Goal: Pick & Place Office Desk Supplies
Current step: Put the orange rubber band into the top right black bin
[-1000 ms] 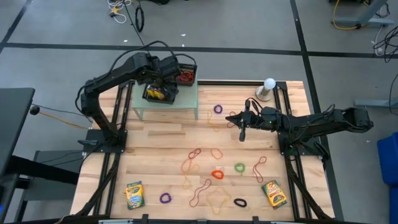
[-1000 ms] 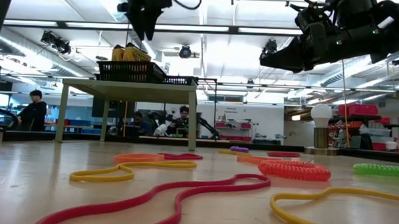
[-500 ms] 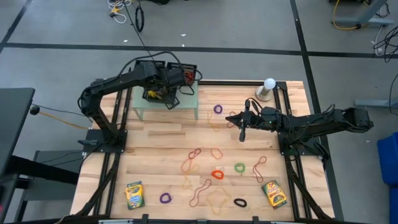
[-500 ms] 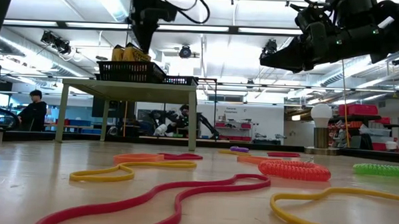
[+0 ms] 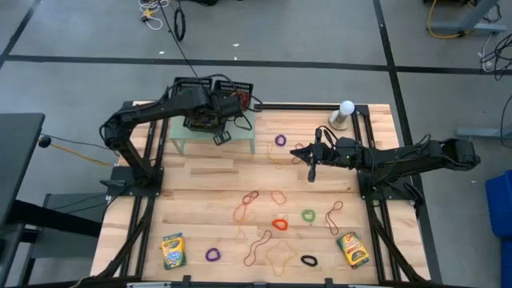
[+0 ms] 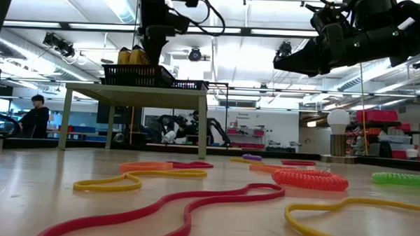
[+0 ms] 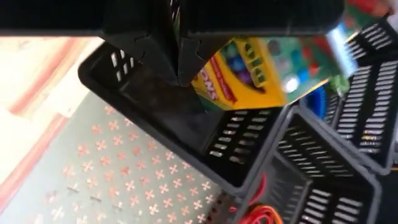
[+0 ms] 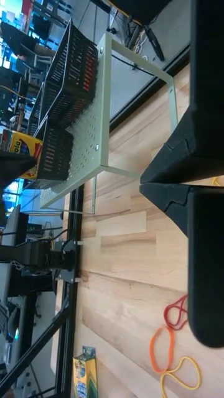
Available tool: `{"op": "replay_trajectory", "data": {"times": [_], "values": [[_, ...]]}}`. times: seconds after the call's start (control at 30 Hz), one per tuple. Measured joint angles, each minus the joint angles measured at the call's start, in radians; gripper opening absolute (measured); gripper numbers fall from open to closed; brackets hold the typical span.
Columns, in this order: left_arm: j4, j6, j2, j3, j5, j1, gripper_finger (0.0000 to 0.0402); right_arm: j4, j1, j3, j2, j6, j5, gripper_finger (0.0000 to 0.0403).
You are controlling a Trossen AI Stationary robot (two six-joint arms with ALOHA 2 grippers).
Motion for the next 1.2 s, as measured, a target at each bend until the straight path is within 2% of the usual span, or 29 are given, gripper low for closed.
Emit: {"op": "replay_trajectory", "data": {"times": [0.2,0.9,1.03,1.2], "values": [[0.013,0.016,0.0,-0.054,-0.017,0.01,0.0007,0.0,0.0,0.0,0.0,0.0,0.003,0.0011],[-0.001,-0.048,0.0,-0.056,-0.116,0.008,0.0008,0.0,0.0,0.0,0.0,-0.003,0.003,0.0011],[-0.022,-0.035,0.0,-0.012,-0.118,-0.003,0.0011,0.0,0.0,0.0,0.0,-0.004,0.003,0.0011],[-0.018,-0.017,-0.012,0.101,-0.147,-0.047,0.0011,0.0,0.0,0.0,0.0,-0.004,0.003,0.0011]]}}
